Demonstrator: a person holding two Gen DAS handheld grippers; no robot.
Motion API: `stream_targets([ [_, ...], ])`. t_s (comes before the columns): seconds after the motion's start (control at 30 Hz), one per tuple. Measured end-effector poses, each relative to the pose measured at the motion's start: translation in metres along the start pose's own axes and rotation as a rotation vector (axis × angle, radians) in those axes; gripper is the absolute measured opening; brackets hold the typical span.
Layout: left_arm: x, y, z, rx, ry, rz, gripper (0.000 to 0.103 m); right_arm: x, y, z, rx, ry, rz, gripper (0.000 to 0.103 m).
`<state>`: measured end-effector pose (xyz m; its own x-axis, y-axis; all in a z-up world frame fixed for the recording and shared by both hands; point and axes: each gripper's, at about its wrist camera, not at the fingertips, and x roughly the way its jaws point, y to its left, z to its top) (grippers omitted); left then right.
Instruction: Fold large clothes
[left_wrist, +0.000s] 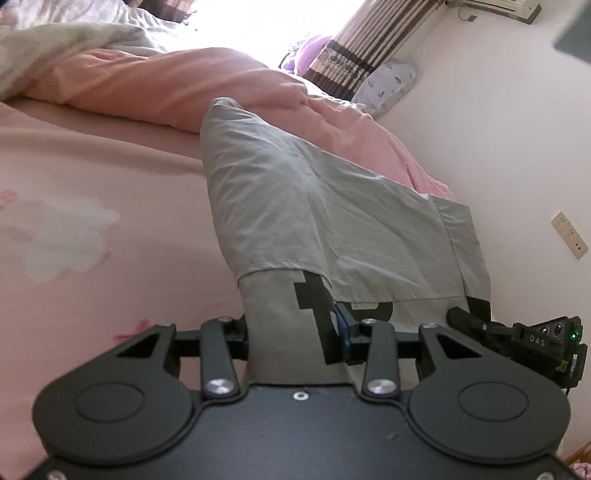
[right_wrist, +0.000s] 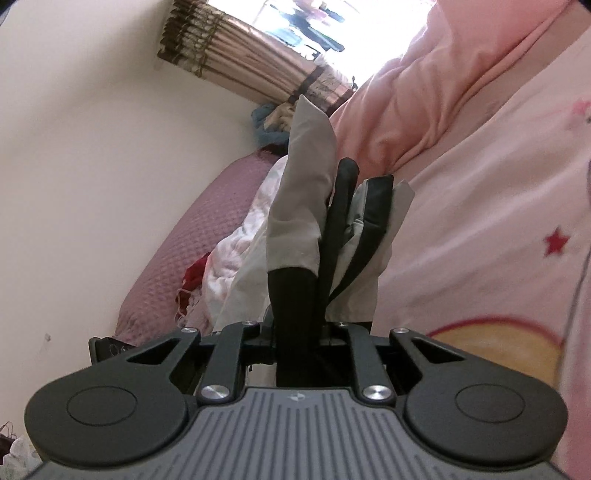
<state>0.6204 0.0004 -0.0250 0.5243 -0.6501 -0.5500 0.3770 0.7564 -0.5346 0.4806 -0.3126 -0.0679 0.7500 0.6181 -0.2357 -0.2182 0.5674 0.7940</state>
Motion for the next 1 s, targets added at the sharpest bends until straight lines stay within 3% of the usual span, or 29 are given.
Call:
stream_targets([
  [0.2,-0.006,0.029,-0.017,0.005,0.004,-0.004,0.038,0.021,0.002,-0.023,0.012,0.0,-0.042,0.018],
  [0.43,0.038,0.061,-0.037,-0.029,0.053,0.006,0.042,0.047,-0.037,-0.032,0.066,0.029,-0.139,0.018],
  [0.53,0.042,0.075,-0.043,-0.053,0.044,-0.02,0.05,0.047,-0.049,-0.042,0.085,0.028,-0.124,0.024],
  [0.7,0.046,0.091,-0.056,-0.076,0.029,-0.025,0.077,0.042,-0.069,-0.058,0.107,0.026,-0.096,0.036],
  [0.77,0.041,0.092,-0.055,-0.103,0.031,-0.018,0.077,0.038,-0.073,-0.061,0.129,0.018,-0.099,0.043],
  [0.83,0.028,0.086,-0.051,-0.073,0.011,0.031,0.076,0.031,-0.07,-0.063,0.131,0.008,-0.141,0.051],
  [0.93,-0.008,0.068,-0.044,0.026,-0.046,0.148,0.072,0.013,-0.051,-0.063,0.056,-0.025,-0.251,0.052],
  [1.0,-0.035,0.055,-0.045,0.06,-0.076,0.151,0.072,-0.001,-0.024,-0.067,-0.035,-0.066,-0.34,0.05],
])
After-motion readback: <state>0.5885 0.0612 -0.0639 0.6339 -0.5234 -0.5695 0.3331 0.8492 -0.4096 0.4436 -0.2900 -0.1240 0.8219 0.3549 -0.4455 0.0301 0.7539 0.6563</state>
